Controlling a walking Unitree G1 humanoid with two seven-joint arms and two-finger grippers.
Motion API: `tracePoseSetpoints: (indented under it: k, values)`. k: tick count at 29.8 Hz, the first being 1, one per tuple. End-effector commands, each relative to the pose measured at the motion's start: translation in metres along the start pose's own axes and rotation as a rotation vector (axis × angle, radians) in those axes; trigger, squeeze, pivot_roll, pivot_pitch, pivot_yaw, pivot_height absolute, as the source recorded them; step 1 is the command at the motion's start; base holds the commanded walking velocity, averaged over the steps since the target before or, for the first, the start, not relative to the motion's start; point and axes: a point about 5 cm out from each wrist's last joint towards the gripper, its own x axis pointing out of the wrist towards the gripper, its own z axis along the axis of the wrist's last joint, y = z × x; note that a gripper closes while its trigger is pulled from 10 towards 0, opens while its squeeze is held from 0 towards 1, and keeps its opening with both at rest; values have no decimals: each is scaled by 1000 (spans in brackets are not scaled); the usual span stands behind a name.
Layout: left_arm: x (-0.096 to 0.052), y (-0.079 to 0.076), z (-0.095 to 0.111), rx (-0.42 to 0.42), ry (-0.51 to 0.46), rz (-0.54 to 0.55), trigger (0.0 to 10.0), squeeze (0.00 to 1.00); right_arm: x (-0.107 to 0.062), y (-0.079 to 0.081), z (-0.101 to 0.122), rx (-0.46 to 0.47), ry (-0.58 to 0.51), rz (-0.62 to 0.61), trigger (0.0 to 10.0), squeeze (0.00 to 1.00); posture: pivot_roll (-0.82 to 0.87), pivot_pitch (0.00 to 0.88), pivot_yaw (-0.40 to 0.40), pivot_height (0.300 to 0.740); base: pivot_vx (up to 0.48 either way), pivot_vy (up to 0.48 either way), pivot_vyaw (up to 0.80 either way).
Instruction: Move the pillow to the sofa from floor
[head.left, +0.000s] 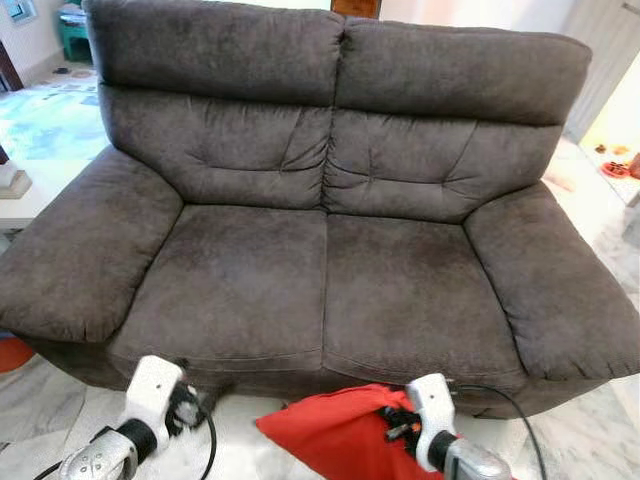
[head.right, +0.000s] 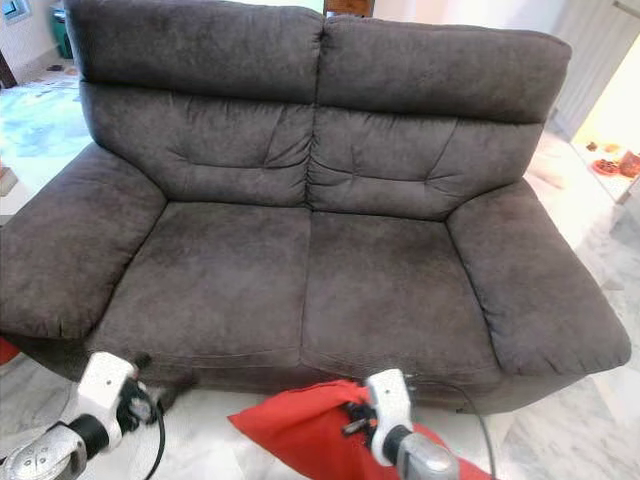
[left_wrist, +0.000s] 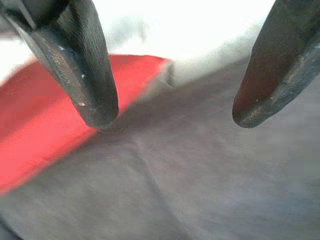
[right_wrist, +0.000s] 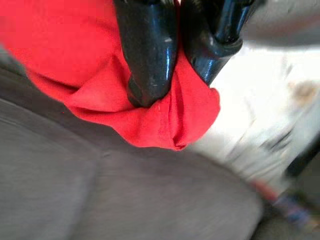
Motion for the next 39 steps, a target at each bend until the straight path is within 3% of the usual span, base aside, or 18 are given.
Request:
tracePoseSetpoints:
  k: [1,2,5,6,10,16,22,27,29,31,39]
  values:
    - [-6,-1,-4,53,64,-85,10000,0,6,5,32,-139,-75,127,10000,0,238,113,-59,740,0,0,0]
    - [-12,5,-9,97,128,-138,10000,0,6,6,35,-190,-41,206,10000,0,238,113,-61,740,0,0,0]
    - [-18,10,-13,149,187,-188,10000,0,6,8,36,-237,3,270,10000,0,238,112,-64,740,0,0,0]
    - [-24,13,-15,186,224,-229,10000,0,4,11,36,-285,39,342,10000,0,242,112,-65,740,0,0,0]
    - [-33,15,-14,236,254,-301,10000,0,1,13,38,-335,63,423,10000,0,245,111,-67,740,0,0,0]
    - [-51,11,-23,310,367,-498,10000,0,-7,16,35,-425,145,570,10000,0,245,104,-72,740,0,0,0]
    - [-55,10,-31,536,478,-641,10000,0,-16,23,38,-443,158,757,10000,0,238,100,-74,740,0,0,0]
    - [-38,15,-15,602,409,-615,10000,0,-22,24,39,-472,178,806,10000,0,232,100,-75,740,0,0,0]
    - [-33,14,-12,592,367,-582,10000,0,-24,25,39,-470,172,821,10000,0,232,98,-76,740,0,0,0]
    - [-31,13,-13,575,347,-577,10000,0,-27,28,41,-468,163,850,10000,0,232,98,-76,740,0,0,0]
    - [-36,13,-24,648,388,-646,10000,0,-35,30,48,-515,188,908,10000,0,223,95,-80,740,0,0,0]
